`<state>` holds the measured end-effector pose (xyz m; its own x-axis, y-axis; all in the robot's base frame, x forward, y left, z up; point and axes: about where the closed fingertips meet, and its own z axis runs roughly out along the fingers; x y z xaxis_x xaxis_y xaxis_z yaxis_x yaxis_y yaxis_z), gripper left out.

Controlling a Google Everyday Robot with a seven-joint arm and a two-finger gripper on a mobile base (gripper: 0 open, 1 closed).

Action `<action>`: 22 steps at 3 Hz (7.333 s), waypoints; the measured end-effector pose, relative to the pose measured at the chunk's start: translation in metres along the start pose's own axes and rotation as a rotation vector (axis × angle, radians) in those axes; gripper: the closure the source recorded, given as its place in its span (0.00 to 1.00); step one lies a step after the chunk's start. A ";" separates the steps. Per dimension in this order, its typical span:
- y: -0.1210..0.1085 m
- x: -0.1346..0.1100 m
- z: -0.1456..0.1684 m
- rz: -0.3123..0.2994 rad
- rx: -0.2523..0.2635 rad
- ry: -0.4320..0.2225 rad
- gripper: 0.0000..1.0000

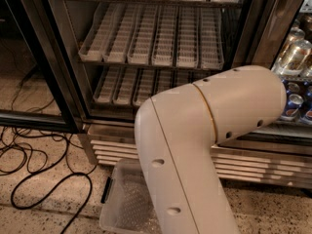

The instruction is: Pick water bottle from bottom shelf of fridge

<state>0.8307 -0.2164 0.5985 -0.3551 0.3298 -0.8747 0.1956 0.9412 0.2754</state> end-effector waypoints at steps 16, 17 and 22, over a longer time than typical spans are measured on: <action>0.017 -0.031 -0.025 -0.003 -0.037 -0.133 1.00; 0.017 -0.031 -0.025 -0.003 -0.037 -0.133 1.00; 0.017 0.008 -0.096 0.231 -0.061 0.118 1.00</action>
Offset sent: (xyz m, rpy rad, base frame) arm -0.0226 0.0363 0.0805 0.0739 -0.2278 -0.0788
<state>0.7431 -0.1909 0.6341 -0.4126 0.5397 -0.7338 0.2299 0.8412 0.4894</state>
